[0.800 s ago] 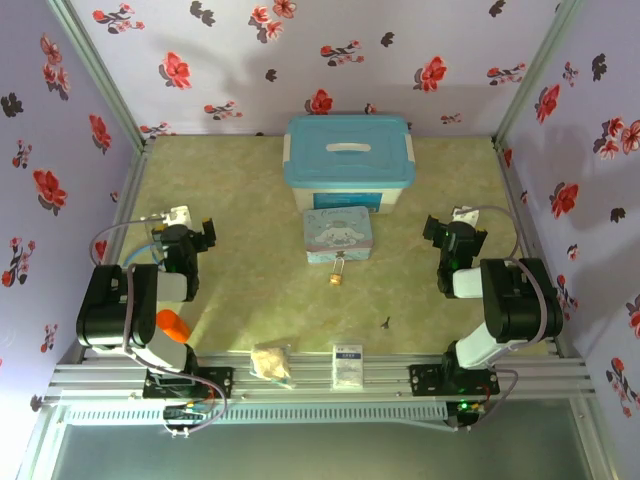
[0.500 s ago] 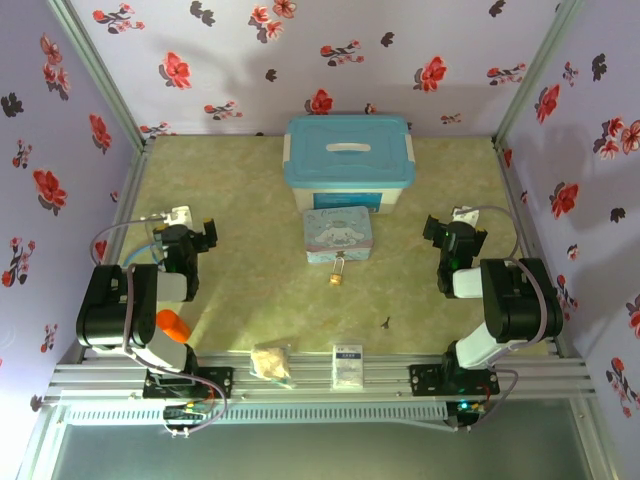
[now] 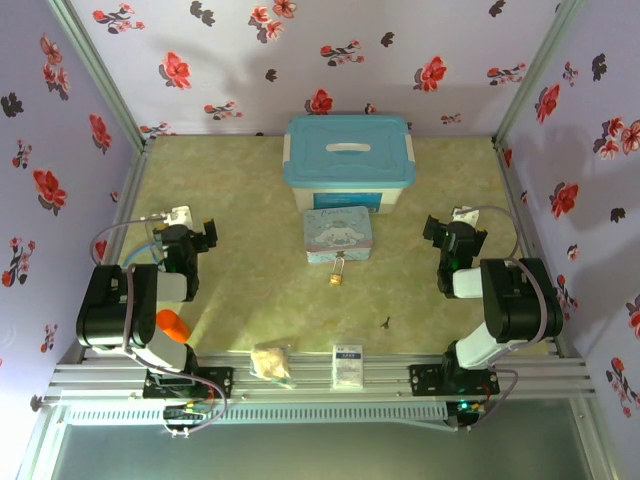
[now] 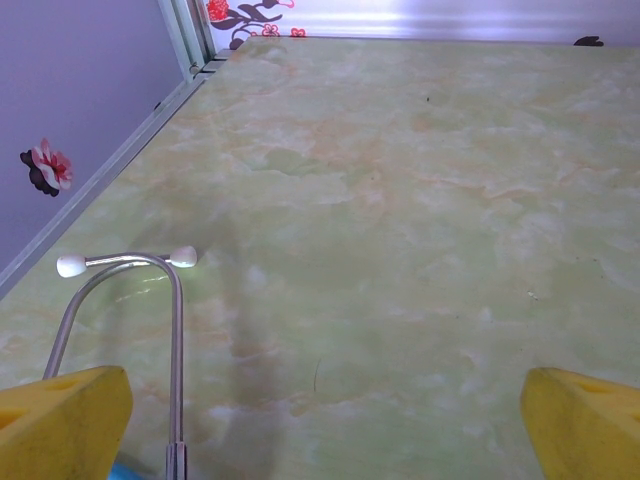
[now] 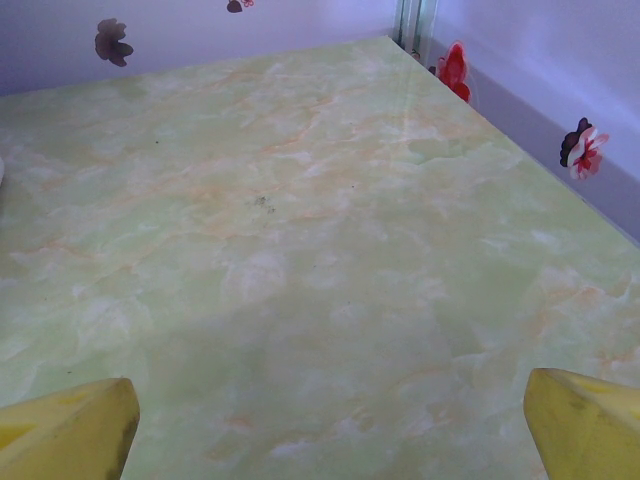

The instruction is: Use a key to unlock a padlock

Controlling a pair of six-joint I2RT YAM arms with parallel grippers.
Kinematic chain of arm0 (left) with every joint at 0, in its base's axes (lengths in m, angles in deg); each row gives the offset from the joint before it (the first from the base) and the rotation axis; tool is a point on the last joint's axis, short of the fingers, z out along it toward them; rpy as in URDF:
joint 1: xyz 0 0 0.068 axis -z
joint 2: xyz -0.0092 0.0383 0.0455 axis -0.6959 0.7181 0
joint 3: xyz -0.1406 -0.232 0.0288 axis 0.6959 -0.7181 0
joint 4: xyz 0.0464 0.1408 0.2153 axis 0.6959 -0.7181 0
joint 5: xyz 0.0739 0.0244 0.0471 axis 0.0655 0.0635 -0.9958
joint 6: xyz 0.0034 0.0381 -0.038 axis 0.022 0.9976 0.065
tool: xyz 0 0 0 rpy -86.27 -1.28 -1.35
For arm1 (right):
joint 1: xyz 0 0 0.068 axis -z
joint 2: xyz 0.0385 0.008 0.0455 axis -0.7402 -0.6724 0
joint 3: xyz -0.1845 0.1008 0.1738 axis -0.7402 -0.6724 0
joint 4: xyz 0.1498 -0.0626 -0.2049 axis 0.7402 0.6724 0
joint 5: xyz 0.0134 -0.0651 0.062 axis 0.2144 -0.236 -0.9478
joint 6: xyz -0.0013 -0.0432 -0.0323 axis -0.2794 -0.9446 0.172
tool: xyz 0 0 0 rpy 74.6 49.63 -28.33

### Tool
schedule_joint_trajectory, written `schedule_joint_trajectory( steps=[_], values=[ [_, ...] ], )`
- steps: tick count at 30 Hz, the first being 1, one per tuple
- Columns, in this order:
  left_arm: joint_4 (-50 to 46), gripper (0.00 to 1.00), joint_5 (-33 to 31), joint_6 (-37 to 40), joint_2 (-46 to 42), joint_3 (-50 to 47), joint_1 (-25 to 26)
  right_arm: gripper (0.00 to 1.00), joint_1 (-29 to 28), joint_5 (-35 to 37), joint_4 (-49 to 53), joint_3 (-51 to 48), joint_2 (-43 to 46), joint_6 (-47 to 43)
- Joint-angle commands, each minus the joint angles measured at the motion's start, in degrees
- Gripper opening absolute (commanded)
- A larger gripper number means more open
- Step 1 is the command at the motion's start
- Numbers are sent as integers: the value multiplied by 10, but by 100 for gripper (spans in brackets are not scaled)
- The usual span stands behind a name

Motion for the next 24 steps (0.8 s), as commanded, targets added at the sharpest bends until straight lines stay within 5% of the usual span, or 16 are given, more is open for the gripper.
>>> schedule_joint_trajectory(
  steps=[1, 17, 24],
  values=[
    [6, 100, 6, 5, -2, 8, -2, 99, -3, 14, -16, -4, 5, 7],
    [-5, 100, 6, 0, -49, -8, -7, 99, -4, 6, -16, -21, 48, -1],
    [-149, 100, -11, -2, -152, 27, 4, 99, -6, 10, 215, 15, 218, 54]
  ],
)
